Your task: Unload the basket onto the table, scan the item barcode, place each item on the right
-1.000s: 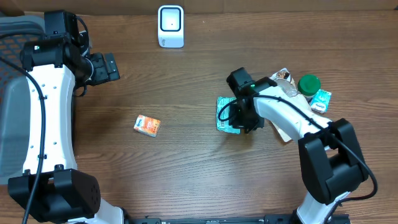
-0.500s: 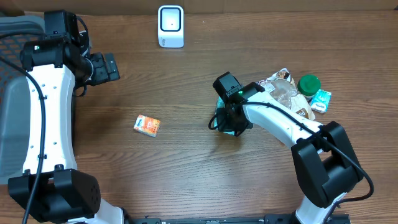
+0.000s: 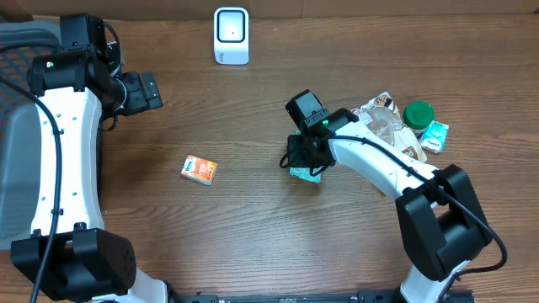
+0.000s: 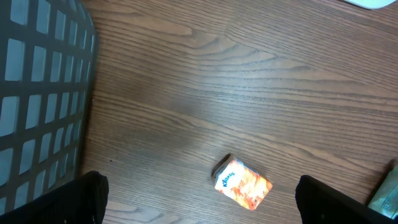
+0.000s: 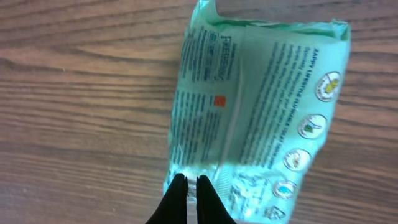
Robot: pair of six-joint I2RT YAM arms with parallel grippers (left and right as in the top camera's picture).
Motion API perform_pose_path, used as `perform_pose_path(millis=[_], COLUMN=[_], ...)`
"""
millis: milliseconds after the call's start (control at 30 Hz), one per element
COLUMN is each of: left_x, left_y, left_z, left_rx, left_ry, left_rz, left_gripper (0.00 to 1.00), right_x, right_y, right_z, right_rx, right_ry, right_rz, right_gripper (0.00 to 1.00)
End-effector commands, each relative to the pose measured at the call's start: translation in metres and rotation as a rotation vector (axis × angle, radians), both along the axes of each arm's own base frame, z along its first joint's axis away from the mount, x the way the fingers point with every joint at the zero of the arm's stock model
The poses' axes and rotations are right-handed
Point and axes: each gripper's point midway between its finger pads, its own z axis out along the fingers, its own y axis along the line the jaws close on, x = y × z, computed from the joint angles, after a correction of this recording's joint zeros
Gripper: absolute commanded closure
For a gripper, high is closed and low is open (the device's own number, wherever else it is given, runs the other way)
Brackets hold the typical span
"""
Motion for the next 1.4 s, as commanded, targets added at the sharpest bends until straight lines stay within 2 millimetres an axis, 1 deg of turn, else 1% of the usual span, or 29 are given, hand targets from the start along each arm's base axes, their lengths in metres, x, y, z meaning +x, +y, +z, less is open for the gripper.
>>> perform_pose_path(millis=[0, 100, 167, 267, 367, 400, 467, 533, 600, 667, 767, 900, 967, 1033, 1067, 1133, 1200, 1367], left_x=[0.002, 0.002, 0.002, 0.002, 0.002, 0.002, 0.002, 0.002, 0.002, 0.002, 0.002, 0.002, 0.002, 0.002, 0.002, 0.002, 0.002, 0.002], left_y=[0.001, 0.001, 0.001, 0.001, 0.001, 0.001, 0.001, 0.001, 0.001, 0.001, 0.001, 0.001, 0.001, 0.001, 0.001, 0.001, 0.001, 0.001], left_z=[0.0, 0.0, 0.0, 0.0, 0.0, 0.0, 0.0, 0.0, 0.0, 0.0, 0.0, 0.0, 0.0, 0.0, 0.0, 0.0, 0.0, 0.0], left_rx=[0.009, 0.009, 0.009, 0.009, 0.009, 0.009, 0.009, 0.008, 0.009, 0.009, 0.008, 0.009, 0.009, 0.009, 0.009, 0.009, 0.009, 0.009], left_ry=[0.0, 0.0, 0.0, 0.0, 0.0, 0.0, 0.0, 0.0, 0.0, 0.0, 0.0, 0.0, 0.0, 0.0, 0.0, 0.0, 0.0, 0.0], left_rz=[0.004, 0.004, 0.004, 0.004, 0.004, 0.004, 0.004, 0.004, 0.004, 0.004, 0.004, 0.004, 0.004, 0.004, 0.004, 0.004, 0.004, 0.004], left_gripper=[0.01, 0.01, 0.01, 0.0, 0.0, 0.01, 0.0, 0.0, 0.0, 0.0, 0.0, 0.01, 0.01, 0.0, 0.0, 0.01, 0.0, 0.01], right_x=[-0.006, -0.011, -0.015, -0.015, -0.013, -0.011, -0.008, -0.005, -0.003, 0.0, 0.01, 0.025, 0.03, 0.032, 0.03, 0.025, 0.018, -0.006], right_y=[0.007, 0.006, 0.008, 0.01, 0.012, 0.013, 0.017, 0.025, 0.032, 0.033, 0.032, 0.022, 0.006, -0.013, -0.023, -0.038, -0.047, -0.064], right_z=[-0.015, -0.036, -0.046, -0.048, -0.048, -0.047, -0.046, -0.044, -0.04, -0.035, -0.017, 0.024, 0.038, 0.045, 0.045, 0.04, 0.03, -0.004], right_rx=[0.039, 0.026, 0.037, 0.076, 0.086, 0.091, 0.109, 0.146, 0.181, 0.18, 0.182, 0.176, 0.118, 0.047, 0.012, -0.036, -0.07, -0.15], right_ry=[0.051, 0.112, 0.155, 0.185, 0.178, 0.172, 0.156, 0.142, 0.13, 0.127, 0.114, 0.076, 0.061, 0.059, 0.072, 0.102, 0.132, 0.221], right_rz=[-0.034, -0.068, -0.075, -0.083, -0.083, -0.082, -0.068, -0.037, 0.003, 0.002, 0.009, 0.028, -0.006, -0.055, -0.101, -0.156, -0.199, -0.272], right_gripper=[0.96, 0.96, 0.96, 0.96, 0.96, 0.9, 0.73, 0.59, 0.5, 0.47, 0.46, 0.45, 0.51, 0.57, 0.6, 0.67, 0.71, 0.71])
